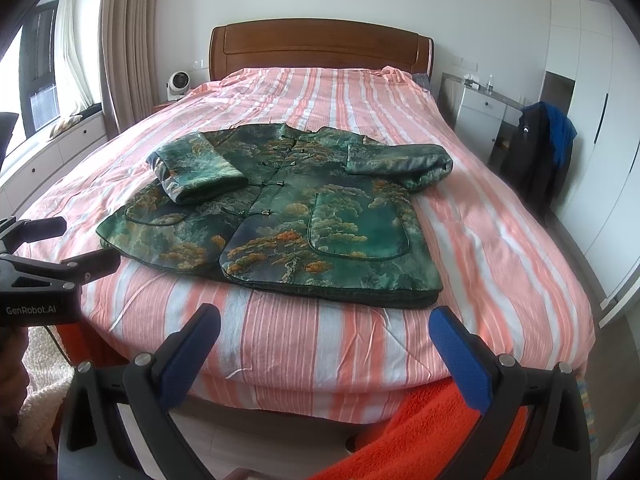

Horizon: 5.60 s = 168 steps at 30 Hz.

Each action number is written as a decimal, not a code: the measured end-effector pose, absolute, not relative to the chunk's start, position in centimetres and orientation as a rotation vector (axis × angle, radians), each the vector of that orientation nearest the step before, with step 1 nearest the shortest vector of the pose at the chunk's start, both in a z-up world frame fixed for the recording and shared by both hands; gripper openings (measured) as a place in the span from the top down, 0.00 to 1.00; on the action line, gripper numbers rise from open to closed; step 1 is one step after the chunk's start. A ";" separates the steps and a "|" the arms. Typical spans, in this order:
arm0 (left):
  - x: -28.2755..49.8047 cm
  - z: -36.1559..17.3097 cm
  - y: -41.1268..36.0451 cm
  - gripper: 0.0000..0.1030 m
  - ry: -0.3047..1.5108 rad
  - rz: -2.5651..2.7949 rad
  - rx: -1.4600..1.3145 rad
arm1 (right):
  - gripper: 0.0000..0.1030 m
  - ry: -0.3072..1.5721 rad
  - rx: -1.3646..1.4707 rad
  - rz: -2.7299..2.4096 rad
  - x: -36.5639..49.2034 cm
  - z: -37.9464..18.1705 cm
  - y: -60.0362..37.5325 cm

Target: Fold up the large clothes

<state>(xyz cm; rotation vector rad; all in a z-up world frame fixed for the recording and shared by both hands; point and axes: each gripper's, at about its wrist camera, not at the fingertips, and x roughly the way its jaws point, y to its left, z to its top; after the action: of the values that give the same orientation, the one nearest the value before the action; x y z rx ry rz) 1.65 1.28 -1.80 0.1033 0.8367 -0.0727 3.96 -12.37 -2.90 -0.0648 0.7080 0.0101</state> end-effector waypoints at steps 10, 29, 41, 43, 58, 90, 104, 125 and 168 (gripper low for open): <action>1.5 -1.7 1.4 0.00 0.832 -0.074 0.100 | 0.00 0.709 -0.063 0.010 4.0 -3.0 -12.4; 1.6 -1.4 1.0 0.00 0.841 -0.076 0.100 | 0.00 0.710 -0.069 0.001 3.9 -3.0 -12.4; 1.6 -1.4 1.0 0.00 0.841 -0.077 0.100 | 0.00 0.707 -0.072 -0.002 3.9 -3.1 -12.5; 1.5 -1.4 1.0 0.00 0.840 -0.077 0.099 | 0.00 0.710 -0.072 -0.002 3.9 -3.1 -12.4; 1.6 -1.4 0.9 0.00 0.841 -0.080 0.097 | 0.00 0.692 -0.067 -0.015 3.9 -2.7 -12.7; 5.3 -4.3 6.7 0.00 0.929 -0.068 0.018 | 0.00 0.683 -0.092 0.049 5.8 -2.5 -11.8; 20.3 -15.4 21.0 0.01 1.186 -0.111 -0.208 | 0.00 0.936 0.409 0.088 19.2 -13.6 -30.8; 7.6 -13.5 20.2 0.88 1.178 -0.089 -0.191 | 0.85 1.084 0.271 0.183 17.7 -13.4 -29.4; 17.1 -4.2 47.3 0.59 0.880 0.617 -0.208 | 0.24 0.685 -0.030 0.153 9.4 -9.4 -17.0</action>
<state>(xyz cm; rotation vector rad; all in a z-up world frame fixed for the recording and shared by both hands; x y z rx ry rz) 17.11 47.30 -4.25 -0.2083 0.8795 0.6174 9.35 -17.05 -9.39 -0.0302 0.6846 0.1527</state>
